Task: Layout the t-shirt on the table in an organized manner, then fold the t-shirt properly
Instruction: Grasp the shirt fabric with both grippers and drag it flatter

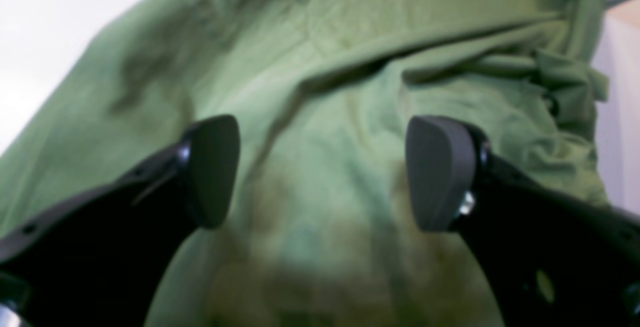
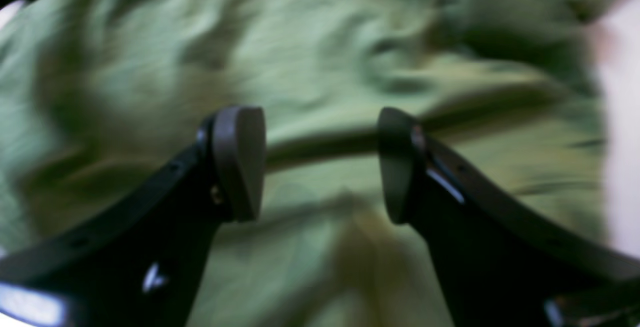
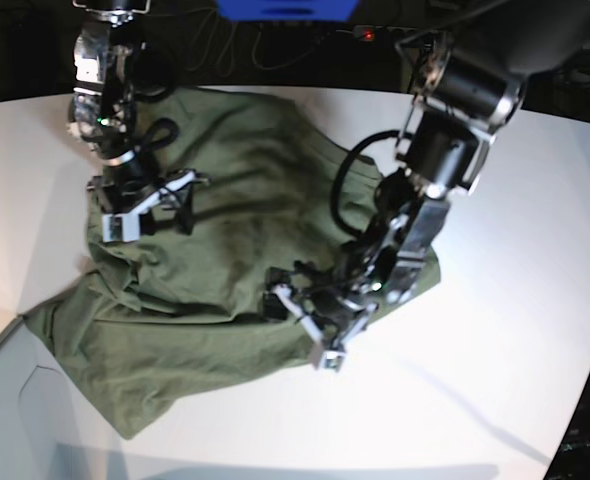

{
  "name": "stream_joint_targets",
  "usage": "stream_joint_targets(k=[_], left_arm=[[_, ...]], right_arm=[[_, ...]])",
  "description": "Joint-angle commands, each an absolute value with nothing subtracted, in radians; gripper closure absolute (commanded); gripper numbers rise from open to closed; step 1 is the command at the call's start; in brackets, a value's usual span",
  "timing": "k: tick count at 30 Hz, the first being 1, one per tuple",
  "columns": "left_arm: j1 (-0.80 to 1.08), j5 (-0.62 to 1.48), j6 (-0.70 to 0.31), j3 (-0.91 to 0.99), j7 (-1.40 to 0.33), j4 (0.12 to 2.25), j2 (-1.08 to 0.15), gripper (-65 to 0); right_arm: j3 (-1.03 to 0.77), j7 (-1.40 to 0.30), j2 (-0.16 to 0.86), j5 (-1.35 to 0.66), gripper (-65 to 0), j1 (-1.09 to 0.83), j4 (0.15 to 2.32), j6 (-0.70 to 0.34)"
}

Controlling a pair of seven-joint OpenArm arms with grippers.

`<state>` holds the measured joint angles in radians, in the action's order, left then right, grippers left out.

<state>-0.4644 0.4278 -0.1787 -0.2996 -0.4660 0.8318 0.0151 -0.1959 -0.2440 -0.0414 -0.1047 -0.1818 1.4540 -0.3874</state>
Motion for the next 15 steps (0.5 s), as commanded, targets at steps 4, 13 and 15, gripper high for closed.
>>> stream_joint_targets(k=[4,13,15], left_arm=[[-0.555,0.329,-0.179,-0.297,-0.383,0.688,0.05,-50.0],[-0.552,0.162,-0.177,-0.297,-0.191,0.456,-0.01,-50.0],[-0.513,0.191,-0.177,-0.295,-0.194,0.461,-0.044,-50.0]], right_arm=[[-0.094,-0.222,-0.062,-0.114,-35.8,-0.211,1.469,-0.394],[-0.018,-0.216,-0.028,-0.113,-35.8,-0.179,1.279,-0.394],[-0.018,-0.214,-0.001,-0.113,-35.8,-0.17,1.236,-0.392]])
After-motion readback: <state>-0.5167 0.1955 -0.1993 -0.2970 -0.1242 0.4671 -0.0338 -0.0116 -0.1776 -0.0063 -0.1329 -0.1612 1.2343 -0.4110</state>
